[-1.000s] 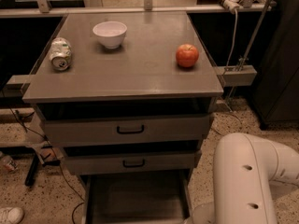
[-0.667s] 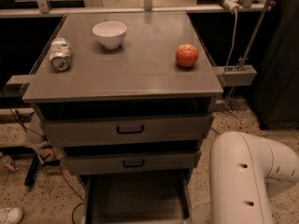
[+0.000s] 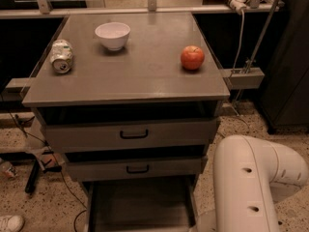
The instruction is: Open bottom drawer
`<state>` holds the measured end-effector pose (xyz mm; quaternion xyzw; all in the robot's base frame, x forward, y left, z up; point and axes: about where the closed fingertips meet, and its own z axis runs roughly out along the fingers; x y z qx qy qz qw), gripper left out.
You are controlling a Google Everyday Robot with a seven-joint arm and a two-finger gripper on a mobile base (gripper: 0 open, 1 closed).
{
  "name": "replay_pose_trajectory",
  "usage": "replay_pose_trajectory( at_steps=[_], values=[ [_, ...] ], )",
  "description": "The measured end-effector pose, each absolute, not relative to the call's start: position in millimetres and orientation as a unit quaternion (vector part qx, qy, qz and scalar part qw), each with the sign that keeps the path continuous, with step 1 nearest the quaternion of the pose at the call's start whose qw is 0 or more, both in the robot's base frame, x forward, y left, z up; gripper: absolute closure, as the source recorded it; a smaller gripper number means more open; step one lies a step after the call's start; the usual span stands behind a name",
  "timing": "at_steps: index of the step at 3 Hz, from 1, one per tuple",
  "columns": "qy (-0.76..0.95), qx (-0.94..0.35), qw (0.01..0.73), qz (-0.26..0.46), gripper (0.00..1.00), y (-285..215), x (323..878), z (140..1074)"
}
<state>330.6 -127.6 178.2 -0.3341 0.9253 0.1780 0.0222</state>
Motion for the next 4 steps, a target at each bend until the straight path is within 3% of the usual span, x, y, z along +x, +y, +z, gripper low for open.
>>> replay_pose_trajectory(
  at_steps=[4],
  values=[
    [0.940, -0.299, 0.028, 0.164, 0.00, -139.3, 334.7, 186.7]
  ],
)
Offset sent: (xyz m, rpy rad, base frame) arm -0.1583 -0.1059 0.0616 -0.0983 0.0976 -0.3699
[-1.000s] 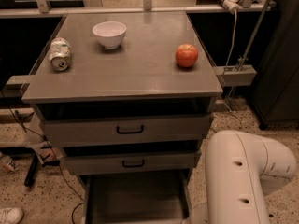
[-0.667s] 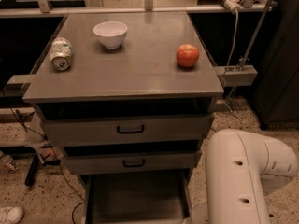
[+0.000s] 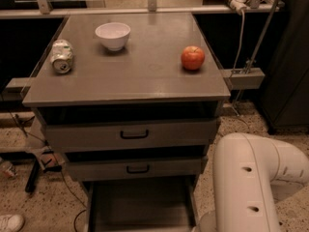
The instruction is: Open bottom drawer
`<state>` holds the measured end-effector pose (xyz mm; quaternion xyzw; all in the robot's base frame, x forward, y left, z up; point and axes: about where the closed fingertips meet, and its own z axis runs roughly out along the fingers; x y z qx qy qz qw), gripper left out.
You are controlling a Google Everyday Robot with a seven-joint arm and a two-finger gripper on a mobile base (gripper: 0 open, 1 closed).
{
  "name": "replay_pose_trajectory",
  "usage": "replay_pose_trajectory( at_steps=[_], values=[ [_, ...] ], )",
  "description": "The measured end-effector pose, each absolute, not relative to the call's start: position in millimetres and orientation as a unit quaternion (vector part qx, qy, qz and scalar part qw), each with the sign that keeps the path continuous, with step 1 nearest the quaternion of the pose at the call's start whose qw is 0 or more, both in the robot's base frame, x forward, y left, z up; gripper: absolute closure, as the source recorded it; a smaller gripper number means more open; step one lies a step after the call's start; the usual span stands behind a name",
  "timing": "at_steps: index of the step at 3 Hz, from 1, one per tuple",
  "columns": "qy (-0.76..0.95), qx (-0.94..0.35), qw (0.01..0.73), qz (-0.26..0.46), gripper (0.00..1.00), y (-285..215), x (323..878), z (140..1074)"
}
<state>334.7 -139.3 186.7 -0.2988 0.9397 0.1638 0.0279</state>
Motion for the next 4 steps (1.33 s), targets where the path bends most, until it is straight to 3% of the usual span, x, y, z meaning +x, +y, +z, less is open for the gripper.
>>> replay_pose_trajectory(
  at_steps=[4],
  values=[
    [0.949, -0.272, 0.023, 0.158, 0.00, -155.1, 320.4, 200.5]
  ],
)
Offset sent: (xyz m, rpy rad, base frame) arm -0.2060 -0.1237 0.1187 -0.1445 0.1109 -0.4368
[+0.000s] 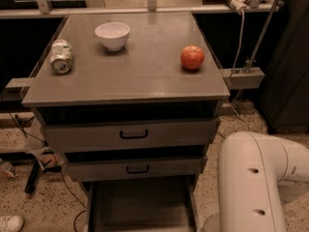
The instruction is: Open bottom drawer
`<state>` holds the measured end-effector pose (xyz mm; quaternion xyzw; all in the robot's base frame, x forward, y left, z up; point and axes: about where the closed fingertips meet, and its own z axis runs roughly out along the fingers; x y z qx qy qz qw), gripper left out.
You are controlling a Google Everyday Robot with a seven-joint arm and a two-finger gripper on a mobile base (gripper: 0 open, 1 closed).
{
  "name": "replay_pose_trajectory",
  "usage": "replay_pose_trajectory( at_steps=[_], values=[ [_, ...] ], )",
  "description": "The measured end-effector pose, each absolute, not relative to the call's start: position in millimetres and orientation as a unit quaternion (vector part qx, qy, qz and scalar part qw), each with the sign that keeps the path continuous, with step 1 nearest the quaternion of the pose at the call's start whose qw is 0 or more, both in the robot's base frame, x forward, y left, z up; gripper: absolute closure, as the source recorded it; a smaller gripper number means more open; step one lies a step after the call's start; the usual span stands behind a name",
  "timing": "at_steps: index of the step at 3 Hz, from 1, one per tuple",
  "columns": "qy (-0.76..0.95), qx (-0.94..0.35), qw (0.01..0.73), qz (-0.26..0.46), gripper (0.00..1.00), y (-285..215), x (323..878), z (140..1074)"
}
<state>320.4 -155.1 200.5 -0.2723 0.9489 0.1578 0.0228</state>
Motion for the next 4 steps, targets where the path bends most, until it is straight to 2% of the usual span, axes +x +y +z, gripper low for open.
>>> replay_pose_trajectory(
  at_steps=[2, 3, 4],
  values=[
    [0.952, -0.263, 0.024, 0.153, 0.00, -157.3, 328.4, 197.1],
    [0.957, -0.246, 0.021, 0.150, 0.00, -124.8, 356.8, 171.6],
    [0.959, -0.241, 0.019, 0.149, 0.00, -117.1, 364.6, 167.1]
  ],
)
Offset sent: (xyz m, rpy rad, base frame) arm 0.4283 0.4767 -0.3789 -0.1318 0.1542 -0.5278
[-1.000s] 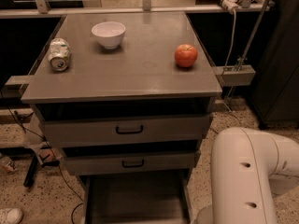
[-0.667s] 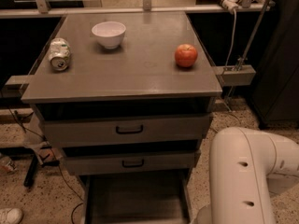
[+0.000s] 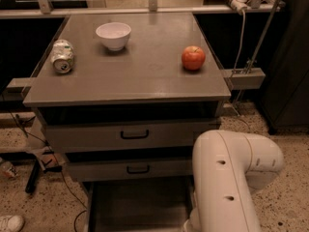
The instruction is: Open bottom drawer
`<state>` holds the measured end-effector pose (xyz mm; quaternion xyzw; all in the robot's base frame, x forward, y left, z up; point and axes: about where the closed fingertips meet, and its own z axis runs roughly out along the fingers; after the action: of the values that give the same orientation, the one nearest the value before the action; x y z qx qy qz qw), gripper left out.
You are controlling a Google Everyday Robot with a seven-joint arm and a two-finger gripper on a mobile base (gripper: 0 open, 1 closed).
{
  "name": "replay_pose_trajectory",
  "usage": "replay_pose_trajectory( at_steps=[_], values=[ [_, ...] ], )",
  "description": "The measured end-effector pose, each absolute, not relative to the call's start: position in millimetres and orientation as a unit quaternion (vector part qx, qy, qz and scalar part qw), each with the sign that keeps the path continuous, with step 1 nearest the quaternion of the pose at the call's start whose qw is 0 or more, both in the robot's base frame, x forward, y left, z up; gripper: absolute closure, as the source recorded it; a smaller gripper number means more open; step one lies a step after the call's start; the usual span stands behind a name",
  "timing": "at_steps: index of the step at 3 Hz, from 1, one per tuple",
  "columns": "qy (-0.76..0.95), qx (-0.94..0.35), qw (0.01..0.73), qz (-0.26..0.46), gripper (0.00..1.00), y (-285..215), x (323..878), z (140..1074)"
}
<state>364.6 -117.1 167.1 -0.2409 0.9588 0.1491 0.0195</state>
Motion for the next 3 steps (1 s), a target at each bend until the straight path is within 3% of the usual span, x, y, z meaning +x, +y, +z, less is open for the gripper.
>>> replay_pose_trajectory(
  at_steps=[3],
  values=[
    [0.962, -0.232, 0.021, 0.143, 0.00, -123.9, 369.7, 167.9]
  ],
)
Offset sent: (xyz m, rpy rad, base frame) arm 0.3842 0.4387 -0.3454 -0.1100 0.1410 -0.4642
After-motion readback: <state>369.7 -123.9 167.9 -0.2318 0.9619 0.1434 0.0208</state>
